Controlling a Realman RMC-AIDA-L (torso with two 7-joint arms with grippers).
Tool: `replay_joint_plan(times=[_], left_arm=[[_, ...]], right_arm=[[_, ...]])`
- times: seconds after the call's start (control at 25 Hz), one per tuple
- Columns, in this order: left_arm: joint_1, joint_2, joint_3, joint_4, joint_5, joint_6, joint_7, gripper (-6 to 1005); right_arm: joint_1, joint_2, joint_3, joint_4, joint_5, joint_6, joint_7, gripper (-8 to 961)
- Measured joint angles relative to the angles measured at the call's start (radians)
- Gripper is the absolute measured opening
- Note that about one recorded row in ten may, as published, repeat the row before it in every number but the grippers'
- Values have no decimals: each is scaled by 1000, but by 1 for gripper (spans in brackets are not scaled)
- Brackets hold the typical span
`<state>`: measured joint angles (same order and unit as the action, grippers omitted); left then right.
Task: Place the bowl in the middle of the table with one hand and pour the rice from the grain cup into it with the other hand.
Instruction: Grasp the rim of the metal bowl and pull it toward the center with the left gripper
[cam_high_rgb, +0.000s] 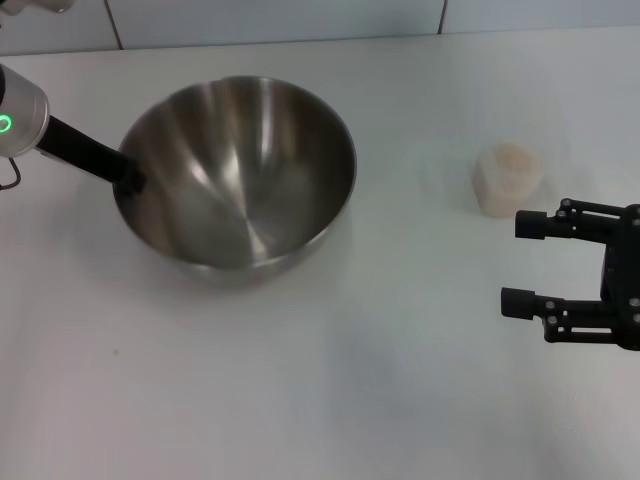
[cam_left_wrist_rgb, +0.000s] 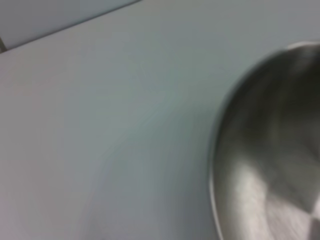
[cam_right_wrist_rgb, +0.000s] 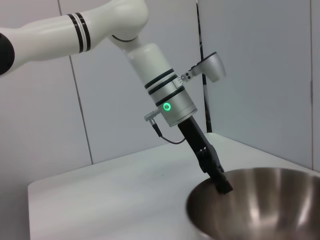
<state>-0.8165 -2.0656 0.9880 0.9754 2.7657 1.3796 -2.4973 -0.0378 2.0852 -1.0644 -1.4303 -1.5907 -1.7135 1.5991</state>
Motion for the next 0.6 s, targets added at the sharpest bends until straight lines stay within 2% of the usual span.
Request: replay_joint_plan(times=[0.04,0.24,0.6], left_arm=[[0,0,3,0,2,0,-3,197],[-3,1,4,-1,8,0,-17,101],[-7,2,11,3,5,17,-5,74]], right_arm=[[0,0,0,0,0,0,0,784],[4,-1,0,0,0,-1,0,784],[11,-3,0,1,0,-2,-2,784]])
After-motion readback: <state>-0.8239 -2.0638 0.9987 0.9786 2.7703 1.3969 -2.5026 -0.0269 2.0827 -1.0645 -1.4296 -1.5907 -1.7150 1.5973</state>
